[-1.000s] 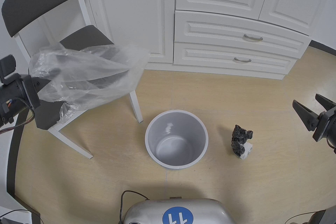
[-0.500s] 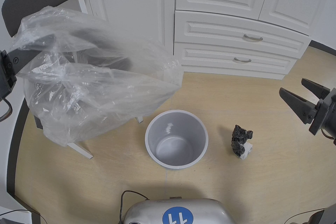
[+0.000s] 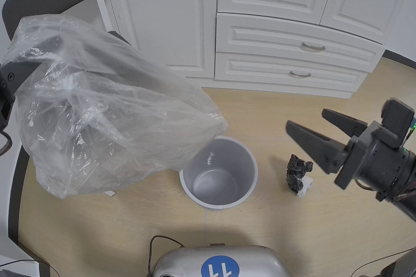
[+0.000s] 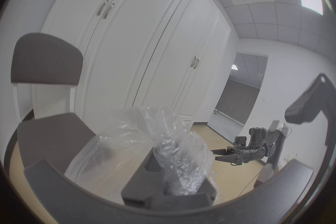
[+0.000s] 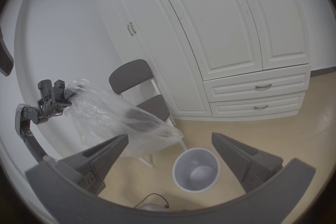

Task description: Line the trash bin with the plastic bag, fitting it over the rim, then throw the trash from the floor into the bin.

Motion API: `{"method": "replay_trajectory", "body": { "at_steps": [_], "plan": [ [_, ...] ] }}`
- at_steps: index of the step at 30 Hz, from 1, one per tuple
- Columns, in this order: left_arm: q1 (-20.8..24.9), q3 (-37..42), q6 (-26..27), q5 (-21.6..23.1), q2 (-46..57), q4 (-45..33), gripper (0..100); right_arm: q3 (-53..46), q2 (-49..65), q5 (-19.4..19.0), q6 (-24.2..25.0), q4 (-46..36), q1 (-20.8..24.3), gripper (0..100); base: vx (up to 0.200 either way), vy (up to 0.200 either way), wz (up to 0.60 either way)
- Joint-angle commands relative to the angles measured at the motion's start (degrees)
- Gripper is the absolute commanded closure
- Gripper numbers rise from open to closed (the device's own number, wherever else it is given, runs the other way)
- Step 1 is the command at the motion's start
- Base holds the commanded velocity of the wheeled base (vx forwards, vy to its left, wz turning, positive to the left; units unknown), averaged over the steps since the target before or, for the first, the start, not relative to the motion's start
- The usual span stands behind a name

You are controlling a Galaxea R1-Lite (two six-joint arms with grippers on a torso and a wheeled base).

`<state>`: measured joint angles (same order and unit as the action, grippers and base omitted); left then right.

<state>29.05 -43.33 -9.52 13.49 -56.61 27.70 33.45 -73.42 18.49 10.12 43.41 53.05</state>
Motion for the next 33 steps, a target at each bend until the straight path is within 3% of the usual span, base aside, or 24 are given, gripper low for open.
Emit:
{"method": "replay_trajectory", "body": {
  "at_steps": [1, 7, 13, 20, 23, 33],
  "plan": [
    [1.2, 4.2, 4.9, -0.1, 1.9, 2.5, 100, 0.2, -10.0, 4.6, 1.0, 6.1, 4.8, 0, 0.000, 0.000, 0.00],
    [2.3, 8.5, 10.0, 0.3, 1.9, 8.2, 100, 0.7, -14.9, 5.6, 2.0, 9.0, 4.1, 0, 0.000, 0.000, 0.00],
    [4.0, 10.7, 11.1, 0.3, 1.8, 14.2, 100, 1.2, -17.5, 5.8, 3.7, 8.9, 4.3, 0, 0.000, 0.000, 0.00],
    [4.3, 10.9, 11.2, 0.4, 1.8, 14.6, 100, 1.1, -20.2, 5.5, 4.2, 9.1, 5.0, 0, 0.000, 0.000, 0.00],
    [4.6, 10.9, 11.2, 0.4, 2.0, 14.6, 100, 2.1, -21.8, 5.9, 6.1, 10.7, 5.0, 0, 0.000, 0.000, 0.00],
    [4.6, 11.3, 11.4, 0.5, 2.0, 14.7, 100, 2.1, -22.9, 8.3, 5.7, 15.8, 5.0, 0, 0.000, 0.000, 0.00]
  ]
}}
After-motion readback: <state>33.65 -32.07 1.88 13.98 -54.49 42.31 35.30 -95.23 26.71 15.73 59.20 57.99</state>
